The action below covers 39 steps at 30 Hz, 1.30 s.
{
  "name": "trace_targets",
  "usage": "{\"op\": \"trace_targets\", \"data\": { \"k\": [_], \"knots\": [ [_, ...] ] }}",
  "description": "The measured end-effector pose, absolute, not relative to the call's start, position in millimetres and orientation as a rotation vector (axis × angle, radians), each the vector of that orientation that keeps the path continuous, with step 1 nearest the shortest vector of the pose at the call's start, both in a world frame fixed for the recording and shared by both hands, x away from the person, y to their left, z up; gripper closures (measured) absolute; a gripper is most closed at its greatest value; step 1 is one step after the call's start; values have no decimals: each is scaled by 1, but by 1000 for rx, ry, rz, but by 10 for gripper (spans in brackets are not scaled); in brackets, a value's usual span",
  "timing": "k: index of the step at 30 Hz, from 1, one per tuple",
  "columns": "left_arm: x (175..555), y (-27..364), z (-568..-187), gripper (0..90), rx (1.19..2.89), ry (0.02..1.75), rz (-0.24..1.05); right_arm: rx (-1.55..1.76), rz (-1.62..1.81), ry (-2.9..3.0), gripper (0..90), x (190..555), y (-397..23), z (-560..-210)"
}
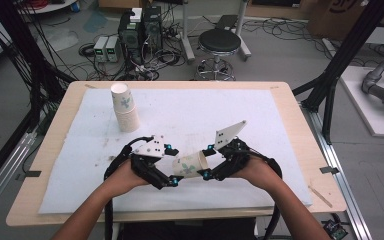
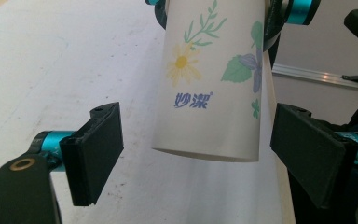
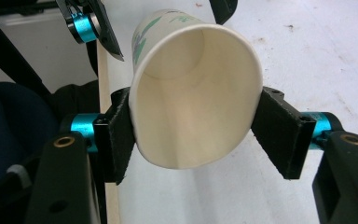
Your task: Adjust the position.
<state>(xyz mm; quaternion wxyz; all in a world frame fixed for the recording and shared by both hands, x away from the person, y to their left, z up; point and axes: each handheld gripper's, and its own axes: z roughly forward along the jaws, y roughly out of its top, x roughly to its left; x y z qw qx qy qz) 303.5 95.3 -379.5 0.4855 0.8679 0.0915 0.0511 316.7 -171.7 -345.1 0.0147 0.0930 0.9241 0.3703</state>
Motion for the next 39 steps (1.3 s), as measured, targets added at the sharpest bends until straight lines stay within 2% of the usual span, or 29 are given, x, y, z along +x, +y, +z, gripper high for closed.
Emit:
{"op": "trace_targets", "data": {
  "k": [39],
  "knots": [
    [305,68,-383,182,2288,182,134,167,751,2956,341,316,-139,-333]
  ]
}}
